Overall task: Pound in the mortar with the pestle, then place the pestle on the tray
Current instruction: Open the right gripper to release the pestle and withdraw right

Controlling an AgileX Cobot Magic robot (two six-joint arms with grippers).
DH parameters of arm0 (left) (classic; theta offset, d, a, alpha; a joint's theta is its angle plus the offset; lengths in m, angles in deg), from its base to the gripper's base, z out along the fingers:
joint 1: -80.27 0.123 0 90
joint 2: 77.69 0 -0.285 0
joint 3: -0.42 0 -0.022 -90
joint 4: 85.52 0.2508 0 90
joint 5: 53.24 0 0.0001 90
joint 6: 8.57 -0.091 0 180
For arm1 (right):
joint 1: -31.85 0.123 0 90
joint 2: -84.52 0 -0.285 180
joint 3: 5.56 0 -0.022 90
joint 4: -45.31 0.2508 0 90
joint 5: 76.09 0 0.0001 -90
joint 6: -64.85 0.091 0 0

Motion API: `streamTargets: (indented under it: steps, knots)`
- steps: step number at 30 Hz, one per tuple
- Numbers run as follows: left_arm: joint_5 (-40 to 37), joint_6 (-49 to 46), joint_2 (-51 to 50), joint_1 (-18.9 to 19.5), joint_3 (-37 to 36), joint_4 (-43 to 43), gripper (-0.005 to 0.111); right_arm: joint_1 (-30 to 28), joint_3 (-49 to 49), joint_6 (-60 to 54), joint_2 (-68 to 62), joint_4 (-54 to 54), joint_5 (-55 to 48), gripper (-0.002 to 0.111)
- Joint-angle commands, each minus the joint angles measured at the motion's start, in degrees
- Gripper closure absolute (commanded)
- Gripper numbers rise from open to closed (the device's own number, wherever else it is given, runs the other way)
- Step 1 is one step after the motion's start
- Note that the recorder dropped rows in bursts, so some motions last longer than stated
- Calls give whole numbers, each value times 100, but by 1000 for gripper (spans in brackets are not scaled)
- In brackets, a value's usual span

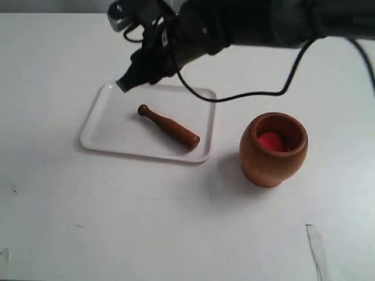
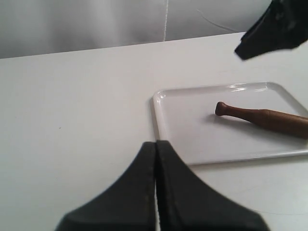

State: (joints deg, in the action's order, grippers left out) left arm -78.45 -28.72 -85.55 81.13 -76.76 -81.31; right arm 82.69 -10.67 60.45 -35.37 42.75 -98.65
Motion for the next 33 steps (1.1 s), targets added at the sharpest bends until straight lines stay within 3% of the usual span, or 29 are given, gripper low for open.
streamTargets:
  steps: [1,2,7,17,25,33]
  knots:
    - [17,47,7,-44,-3,-42,107,7,-42,-355,1071,10,-670,103]
    - [17,47,7,-44,-3,-42,107,7,-42,-390,1305,10,-825,108]
    - [17,47,7,-44,-3,-42,107,7,416,-403,2479,36,-873,108]
    - [17,47,7,-44,-3,-42,107,7,2790,-94,5315,430,-3,108]
    - [17,47,7,-44,-3,-42,107,7,4056,-94,6950,1660,-863,108]
    - [17,47,7,-44,-3,-42,107,7,4285,-94,7731,1988,-1490,108]
